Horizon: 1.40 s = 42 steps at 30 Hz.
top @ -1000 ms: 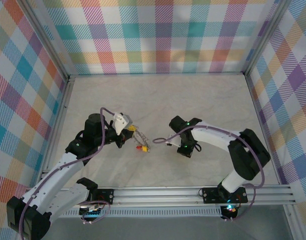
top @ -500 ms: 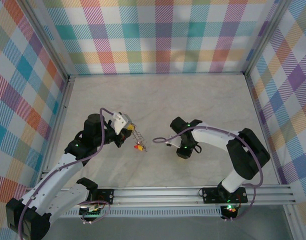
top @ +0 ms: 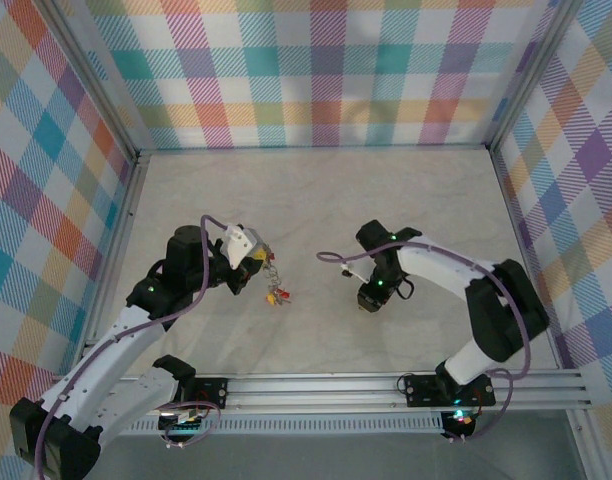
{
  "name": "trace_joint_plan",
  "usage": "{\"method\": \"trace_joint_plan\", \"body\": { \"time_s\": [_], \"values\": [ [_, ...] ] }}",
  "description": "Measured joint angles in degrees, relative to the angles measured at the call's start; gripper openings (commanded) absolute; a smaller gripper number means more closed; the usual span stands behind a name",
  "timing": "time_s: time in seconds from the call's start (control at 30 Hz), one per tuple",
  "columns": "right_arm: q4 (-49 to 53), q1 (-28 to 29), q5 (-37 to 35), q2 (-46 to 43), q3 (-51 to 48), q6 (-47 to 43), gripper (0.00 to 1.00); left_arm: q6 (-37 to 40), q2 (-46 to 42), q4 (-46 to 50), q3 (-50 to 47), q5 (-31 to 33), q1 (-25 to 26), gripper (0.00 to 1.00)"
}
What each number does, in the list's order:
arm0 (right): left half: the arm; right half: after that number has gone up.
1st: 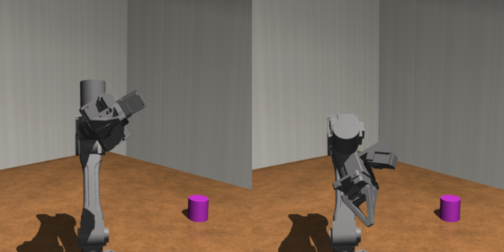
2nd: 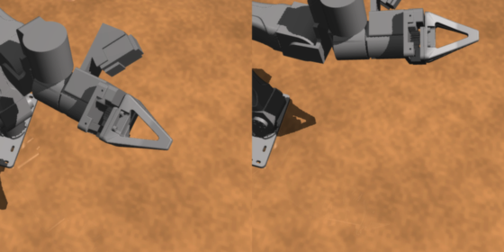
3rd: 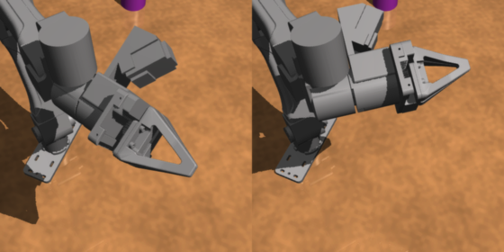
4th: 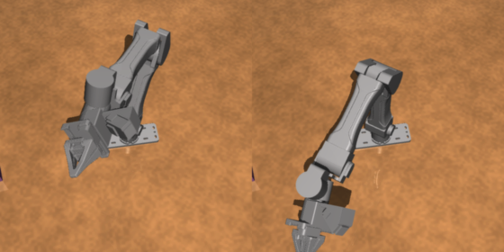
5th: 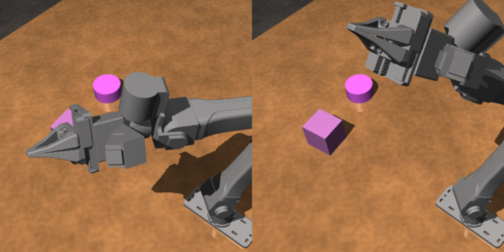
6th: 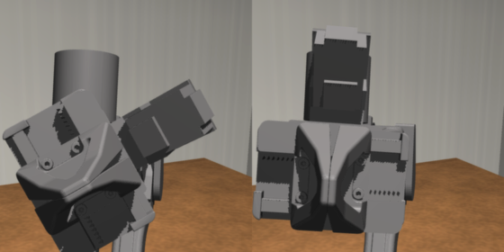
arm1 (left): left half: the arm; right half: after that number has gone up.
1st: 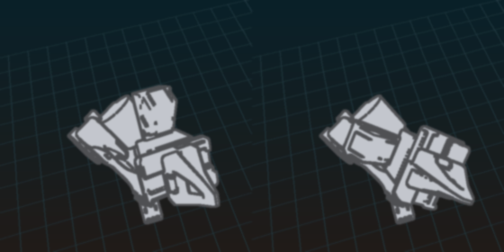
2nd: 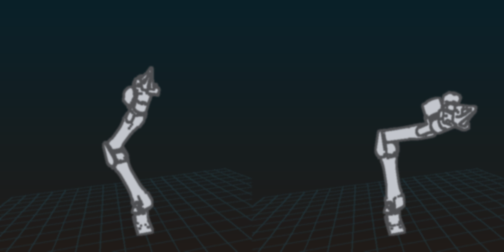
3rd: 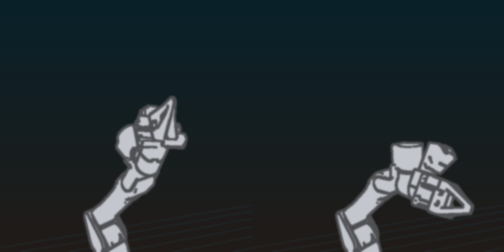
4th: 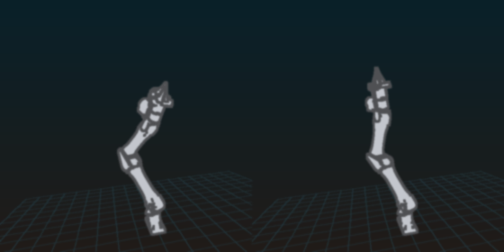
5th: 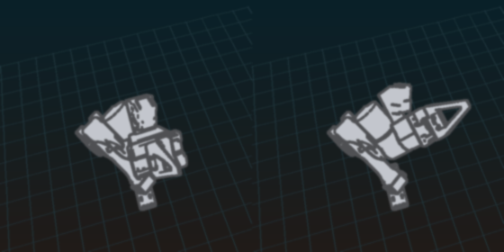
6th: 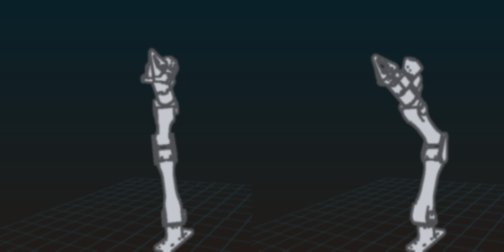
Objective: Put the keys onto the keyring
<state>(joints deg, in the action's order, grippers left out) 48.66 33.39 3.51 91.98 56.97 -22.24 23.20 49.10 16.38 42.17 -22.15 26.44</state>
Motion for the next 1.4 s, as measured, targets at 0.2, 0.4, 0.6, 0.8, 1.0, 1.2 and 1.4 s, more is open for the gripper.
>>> {"method": "trace_joint_plan", "body": {
  "time_s": [0.2,0.4,0.6,0.8,1.0,1.2,1.4],
  "values": [
    [3.08,0.57,-0.96,4.07,1.97,4.11,0.36,0.02,-0.09,1.18,0.02,0.81,-0.02,0.00],
    [3.48,1.33,-1.38,4.09,1.97,5.60,0.29,0.02,-0.31,2.14,0.02,0.87,-0.11,0.00],
    [3.48,2.34,-1.11,5.27,1.95,5.49,0.24,0.00,0.17,2.08,0.02,0.81,-0.13,0.00],
    [2.36,2.60,-1.31,5.60,0.96,5.05,0.10,0.00,0.90,2.10,0.26,0.81,-0.33,0.00],
    [-0.81,2.82,0.42,2.80,-2.49,2.82,0.00,0.20,1.68,1.90,1.46,0.59,-0.33,0.00],
    [-6.12,3.96,3.87,-11.06,-7.87,-0.76,0.00,1.31,2.62,1.84,1.73,-1.66,-0.33,0.00],
    [-11.17,6.21,6.45,-19.80,-9.35,-4.33,0.00,3.61,3.34,0.76,1.73,-8.22,-0.28,0.00]
  ]
}}
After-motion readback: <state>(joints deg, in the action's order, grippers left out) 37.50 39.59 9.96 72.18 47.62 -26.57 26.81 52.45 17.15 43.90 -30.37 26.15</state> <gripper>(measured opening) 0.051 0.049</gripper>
